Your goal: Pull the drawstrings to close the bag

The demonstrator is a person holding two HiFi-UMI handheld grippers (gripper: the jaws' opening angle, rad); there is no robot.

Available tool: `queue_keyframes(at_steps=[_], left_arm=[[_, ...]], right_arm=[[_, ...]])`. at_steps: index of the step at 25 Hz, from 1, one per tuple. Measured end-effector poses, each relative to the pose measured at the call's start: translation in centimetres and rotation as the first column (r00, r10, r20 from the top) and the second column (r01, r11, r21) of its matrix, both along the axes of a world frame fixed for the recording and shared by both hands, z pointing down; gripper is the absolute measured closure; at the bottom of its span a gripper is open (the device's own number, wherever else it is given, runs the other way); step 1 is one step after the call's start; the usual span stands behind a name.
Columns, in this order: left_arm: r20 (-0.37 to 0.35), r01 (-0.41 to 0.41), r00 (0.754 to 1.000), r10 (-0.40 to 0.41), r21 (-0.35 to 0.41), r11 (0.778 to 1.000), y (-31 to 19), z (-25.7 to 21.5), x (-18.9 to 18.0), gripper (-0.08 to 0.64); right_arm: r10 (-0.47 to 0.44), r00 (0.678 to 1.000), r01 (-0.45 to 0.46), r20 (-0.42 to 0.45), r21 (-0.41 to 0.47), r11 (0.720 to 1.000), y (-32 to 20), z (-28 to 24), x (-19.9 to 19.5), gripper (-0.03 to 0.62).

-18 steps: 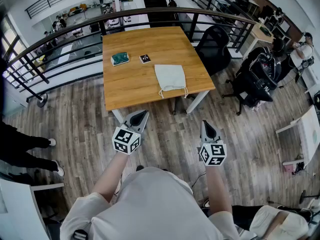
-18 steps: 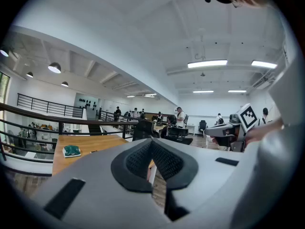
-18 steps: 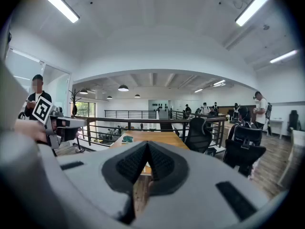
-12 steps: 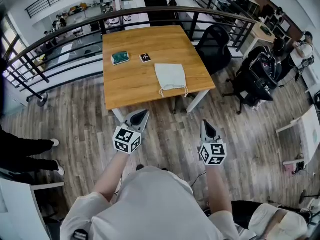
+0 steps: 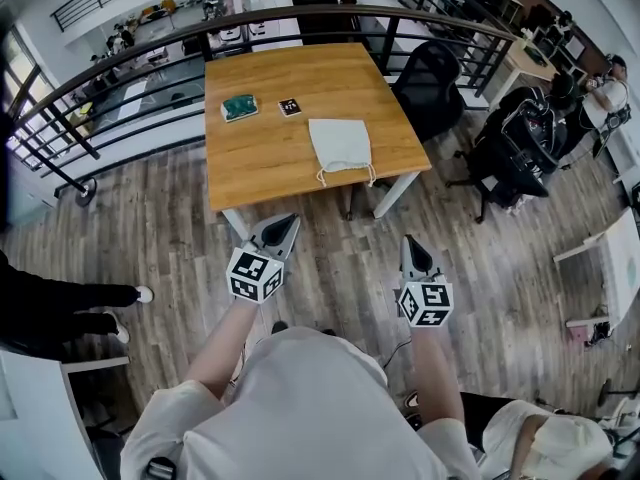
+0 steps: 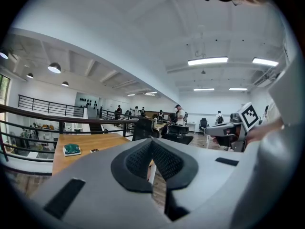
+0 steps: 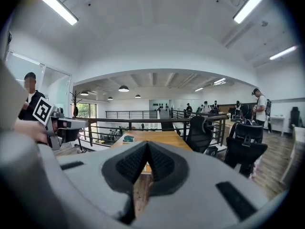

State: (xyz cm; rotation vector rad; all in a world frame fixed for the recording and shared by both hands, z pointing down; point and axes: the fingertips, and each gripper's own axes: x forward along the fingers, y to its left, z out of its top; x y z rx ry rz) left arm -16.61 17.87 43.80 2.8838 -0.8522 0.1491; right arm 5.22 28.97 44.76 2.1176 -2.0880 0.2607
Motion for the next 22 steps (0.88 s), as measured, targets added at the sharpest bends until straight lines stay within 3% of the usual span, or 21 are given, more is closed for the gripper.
queue_keyframes(at_steps=[12, 22], left_arm=[[0.007, 0.039, 0.999, -0.039, 0.008, 0.999, 1.3, 0.8, 1.6, 0.565], [0.016, 0.073, 0.997, -0.073, -0.003, 0.997, 2.4, 1.6, 2.7, 0.509]], right_arm=[[-0.055, 0.998, 0.055, -0.020, -0.007, 0.998, 0.8, 1.1, 1.3, 0.578], [-0.090, 0.996, 0.090, -0.020, -0.007, 0.996, 1.1, 1.9, 2.5, 0.549]])
